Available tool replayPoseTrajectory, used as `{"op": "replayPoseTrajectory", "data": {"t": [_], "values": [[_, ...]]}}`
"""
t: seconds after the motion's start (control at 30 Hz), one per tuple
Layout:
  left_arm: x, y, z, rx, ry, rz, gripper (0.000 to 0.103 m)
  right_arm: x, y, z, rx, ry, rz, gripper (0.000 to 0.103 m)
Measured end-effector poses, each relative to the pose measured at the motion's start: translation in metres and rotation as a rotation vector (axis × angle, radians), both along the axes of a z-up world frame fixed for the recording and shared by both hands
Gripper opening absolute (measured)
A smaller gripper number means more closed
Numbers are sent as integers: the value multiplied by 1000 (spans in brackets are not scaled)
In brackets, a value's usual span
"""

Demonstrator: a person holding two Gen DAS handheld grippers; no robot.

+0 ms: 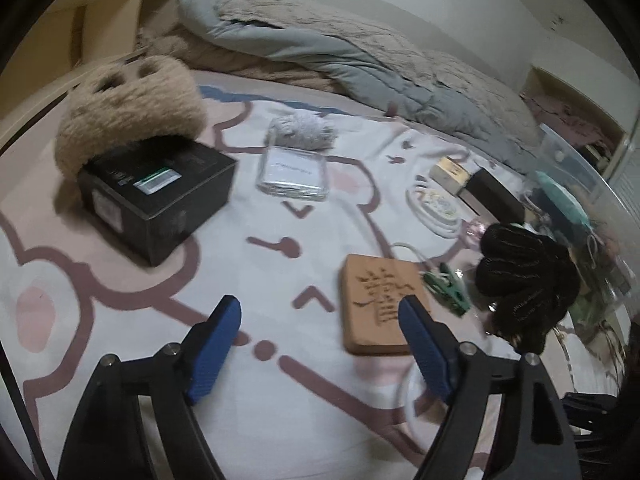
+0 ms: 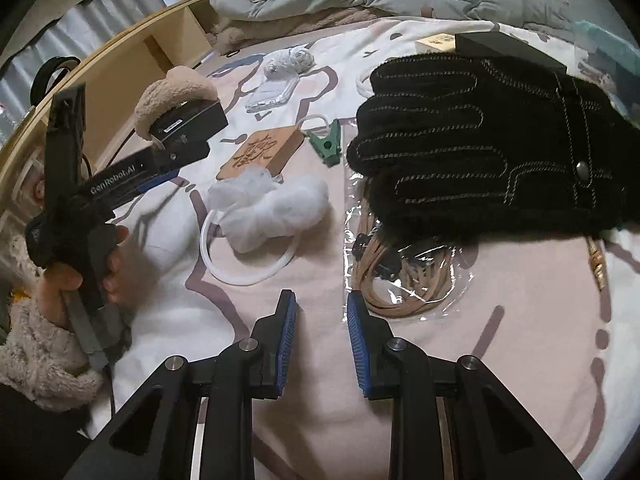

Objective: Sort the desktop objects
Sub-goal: 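Lower the open left tool around the carved wooden coaster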

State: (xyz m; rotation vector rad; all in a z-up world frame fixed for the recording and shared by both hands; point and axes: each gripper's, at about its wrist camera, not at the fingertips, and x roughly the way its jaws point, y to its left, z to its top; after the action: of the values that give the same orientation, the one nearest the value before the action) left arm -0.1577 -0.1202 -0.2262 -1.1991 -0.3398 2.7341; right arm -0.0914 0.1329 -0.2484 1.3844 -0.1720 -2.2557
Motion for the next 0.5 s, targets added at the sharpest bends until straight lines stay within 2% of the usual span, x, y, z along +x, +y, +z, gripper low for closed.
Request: {"op": "replayPoseTrajectory", "data": {"t": [0.17,0.3,0.37,0.43,0.5], "values": [[-11,30,-3,-46,-5,-91,81,4,4,-11,-53,36,-18,26],[-23,52,-8,-79,-22,-153,81,6,0,-13,-47,67,-9,29],[-30,59,-17,-120,-62,-167,81,8,-2,-13,-59,79,11,38],[-35,62,-27,-152,-116,-168,81,10,-9,-12,-66,93,59,60],[-36,59,-29,-163,-126,-150,82,13,-19,-11,-33,111,107,73]]}}
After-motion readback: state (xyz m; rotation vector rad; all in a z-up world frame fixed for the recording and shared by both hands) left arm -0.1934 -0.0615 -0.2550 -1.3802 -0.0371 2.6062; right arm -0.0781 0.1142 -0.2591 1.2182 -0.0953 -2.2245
